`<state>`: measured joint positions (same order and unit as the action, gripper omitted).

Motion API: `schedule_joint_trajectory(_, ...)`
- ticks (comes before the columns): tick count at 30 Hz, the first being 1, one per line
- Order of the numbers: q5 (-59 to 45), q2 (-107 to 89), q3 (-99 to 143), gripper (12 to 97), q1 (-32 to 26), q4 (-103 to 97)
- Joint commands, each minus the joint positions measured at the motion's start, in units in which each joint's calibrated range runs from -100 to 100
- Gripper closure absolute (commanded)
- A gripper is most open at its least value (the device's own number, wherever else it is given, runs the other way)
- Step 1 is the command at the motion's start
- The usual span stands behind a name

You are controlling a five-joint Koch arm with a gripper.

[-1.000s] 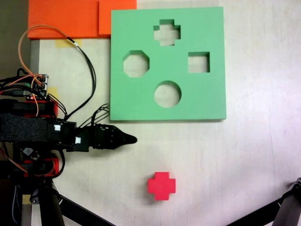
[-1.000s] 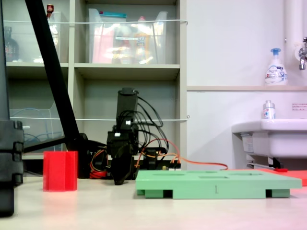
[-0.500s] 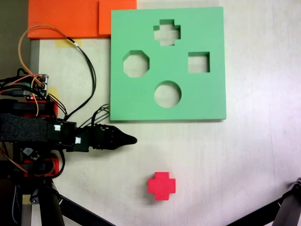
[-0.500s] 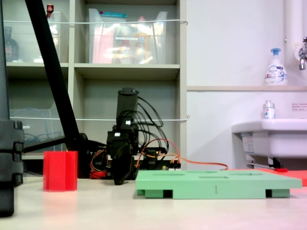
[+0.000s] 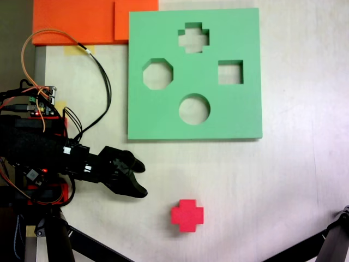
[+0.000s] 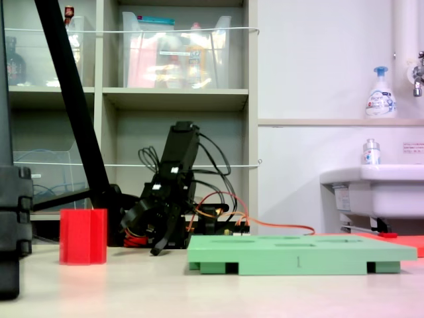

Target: Put the cross columnar block into the corresponding hole

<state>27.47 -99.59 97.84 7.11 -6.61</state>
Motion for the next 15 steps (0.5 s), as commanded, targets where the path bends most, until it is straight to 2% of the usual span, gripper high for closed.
schedule_joint_trajectory(1,5.57,-0.41,-8.91,64.5,0.15,17.25)
schedule_joint_trajectory(6,14.95,-0.41,-42.51,66.1,-0.49,56.05)
schedule_joint_trajectory(12,18.32,0.29,-64.44,67.0,-1.9,66.36)
schedule_joint_trajectory(14,18.32,8.81,-73.82,66.5,-1.86,73.29)
schedule_joint_trajectory(15,18.32,13.42,-78.4,63.6,-1.86,76.76)
